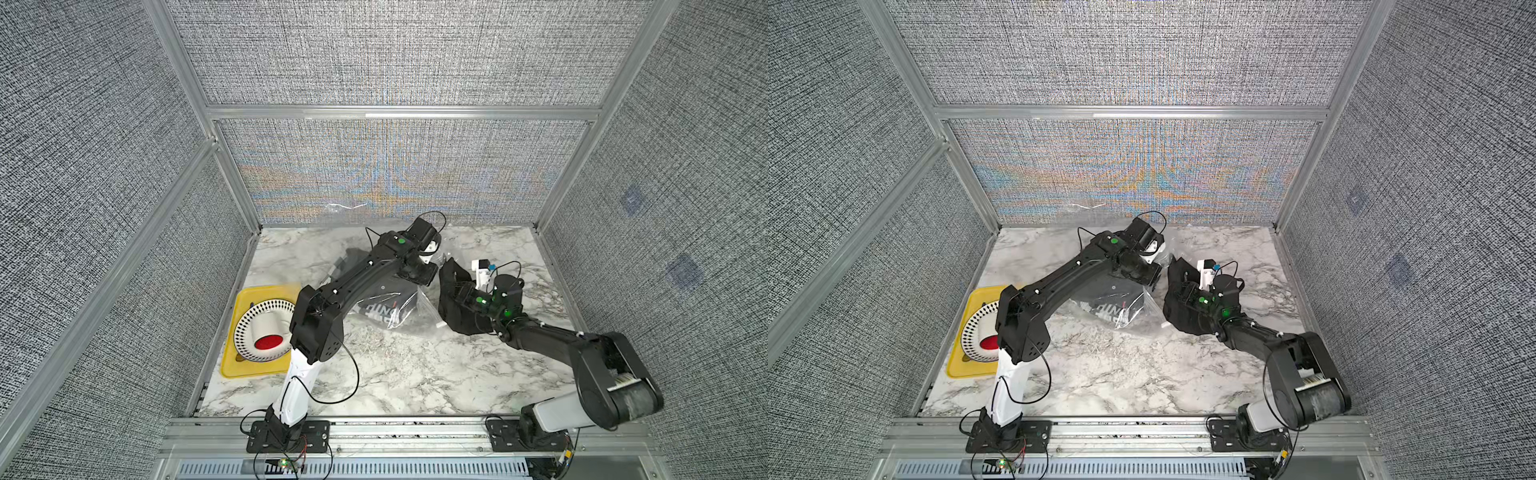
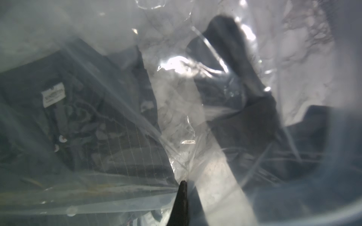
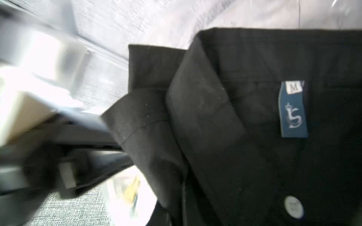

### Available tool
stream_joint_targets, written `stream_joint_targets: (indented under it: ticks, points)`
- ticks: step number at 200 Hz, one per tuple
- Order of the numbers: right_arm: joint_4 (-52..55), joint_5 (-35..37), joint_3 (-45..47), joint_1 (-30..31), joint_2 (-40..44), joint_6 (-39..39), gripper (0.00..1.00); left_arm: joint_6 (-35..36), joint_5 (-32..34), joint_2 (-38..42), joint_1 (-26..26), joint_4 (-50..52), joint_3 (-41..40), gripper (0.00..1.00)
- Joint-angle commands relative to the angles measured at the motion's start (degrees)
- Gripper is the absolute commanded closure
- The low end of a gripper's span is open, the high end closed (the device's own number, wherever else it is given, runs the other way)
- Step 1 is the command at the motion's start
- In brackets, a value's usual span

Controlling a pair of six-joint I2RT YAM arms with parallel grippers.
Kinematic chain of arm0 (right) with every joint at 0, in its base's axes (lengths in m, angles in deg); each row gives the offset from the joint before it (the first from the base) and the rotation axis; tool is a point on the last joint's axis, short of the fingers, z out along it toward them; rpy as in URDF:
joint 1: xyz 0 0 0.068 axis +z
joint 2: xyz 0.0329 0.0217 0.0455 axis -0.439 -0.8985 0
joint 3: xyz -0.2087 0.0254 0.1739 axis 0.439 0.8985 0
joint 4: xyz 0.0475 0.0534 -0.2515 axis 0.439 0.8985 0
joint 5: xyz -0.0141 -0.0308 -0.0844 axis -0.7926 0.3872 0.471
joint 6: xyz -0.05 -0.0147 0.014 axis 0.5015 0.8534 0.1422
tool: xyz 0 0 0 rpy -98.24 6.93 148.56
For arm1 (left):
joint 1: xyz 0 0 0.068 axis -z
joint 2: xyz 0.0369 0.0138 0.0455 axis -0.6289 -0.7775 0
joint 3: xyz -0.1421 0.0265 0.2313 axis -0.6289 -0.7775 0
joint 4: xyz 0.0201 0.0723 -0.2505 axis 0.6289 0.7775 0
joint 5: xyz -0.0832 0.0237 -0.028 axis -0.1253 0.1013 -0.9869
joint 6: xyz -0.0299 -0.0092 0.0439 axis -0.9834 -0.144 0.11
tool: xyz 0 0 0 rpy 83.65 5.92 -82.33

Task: Place the folded shirt into the vacuum bag
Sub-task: Place the shirt in the vacuum bag.

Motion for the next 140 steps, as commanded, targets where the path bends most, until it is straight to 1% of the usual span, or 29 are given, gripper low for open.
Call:
stream_joint_targets:
  ticks: [1,29,48,64,106,109,140]
  points:
    - [-9.62,-2.02,-0.89,0.92,-5.75,-0.85,1.00,-0.62,0.44,1.43,0.84,-0.94,0.18,1.00]
    - [-14.07,-4.75,-2.25,1.74,-13.63,-2.64,1.00,-0.84,0.29,1.60,2.01,-1.48,0.18,1.00]
    - [-14.91,-6.07,-3.31,1.45,-16.48,-3.97,1.00,-0.56,0.20,1.22,3.22,-1.26,0.35,1.00]
    - [-15.73,-6.99,-3.91,0.75,-16.24,-5.24,1.00,-0.28,0.53,1.06,3.84,-0.64,-0.03,1.00]
    - [-11.21,-9.63,-9.55,-0.69,-13.05,-5.90,1.00,-0.41,0.64,2.70,5.12,-1.57,-4.18,1.00]
    - [-11.01,-9.73,-9.83,-0.78,-12.77,-7.59,1.00,-0.45,0.64,2.73,5.20,-1.66,-4.41,1.00]
    - [-11.25,-9.80,-11.84,-2.03,-10.93,-12.72,1.00,-0.71,1.06,4.10,5.74,-2.20,-6.11,1.00]
